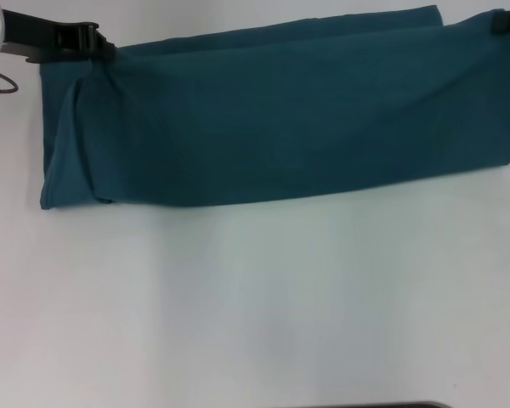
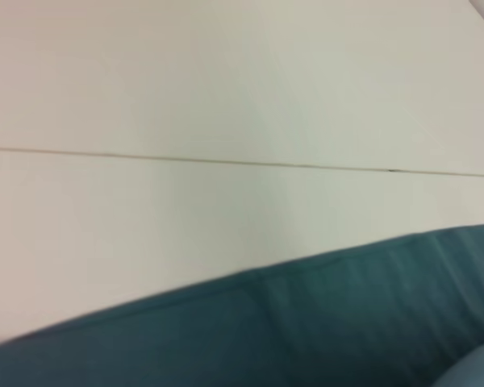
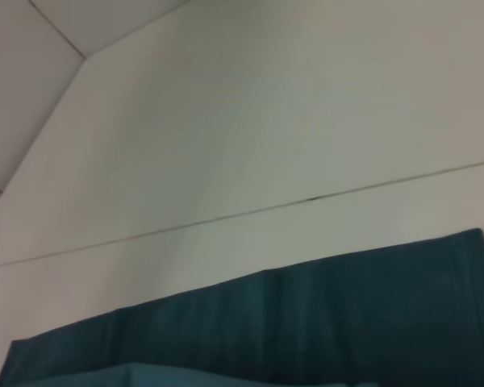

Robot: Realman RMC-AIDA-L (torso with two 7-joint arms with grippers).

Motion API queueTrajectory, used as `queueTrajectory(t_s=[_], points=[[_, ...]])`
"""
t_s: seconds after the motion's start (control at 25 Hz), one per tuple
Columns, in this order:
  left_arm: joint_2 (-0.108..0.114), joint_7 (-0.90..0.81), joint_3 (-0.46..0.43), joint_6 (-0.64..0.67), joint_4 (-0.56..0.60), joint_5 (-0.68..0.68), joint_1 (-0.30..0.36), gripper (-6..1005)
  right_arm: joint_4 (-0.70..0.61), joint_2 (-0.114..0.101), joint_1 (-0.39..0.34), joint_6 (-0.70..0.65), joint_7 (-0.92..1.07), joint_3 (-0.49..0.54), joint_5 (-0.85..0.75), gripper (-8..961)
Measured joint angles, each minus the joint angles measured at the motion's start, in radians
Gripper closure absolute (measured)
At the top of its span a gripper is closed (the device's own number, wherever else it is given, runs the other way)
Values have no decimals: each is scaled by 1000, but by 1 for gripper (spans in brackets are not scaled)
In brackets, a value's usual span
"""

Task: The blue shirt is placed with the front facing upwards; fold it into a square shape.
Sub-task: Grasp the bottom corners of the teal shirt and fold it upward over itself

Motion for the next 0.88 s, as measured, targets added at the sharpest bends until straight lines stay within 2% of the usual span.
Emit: queueTrajectory(t_s=[0.16,0.28,0.36,0.64,0.88], points=[[-14,2,7,-67,3,5,10,978,17,17,3,67,-11,-5,2,923],[-28,3,21,-145,18,6,23,978,13,53,2,147,-33,-6,5,923],[-31,3,25,-188,43,7,24,978,13,69,4,186,-51,-7,6,923],[-43,-5,32,-261,73,14,17,978,28,93,38,301,-118,-26,70,922],[-60,-5,40,-332,86,14,6,979,74,119,58,485,-131,-138,69,922]])
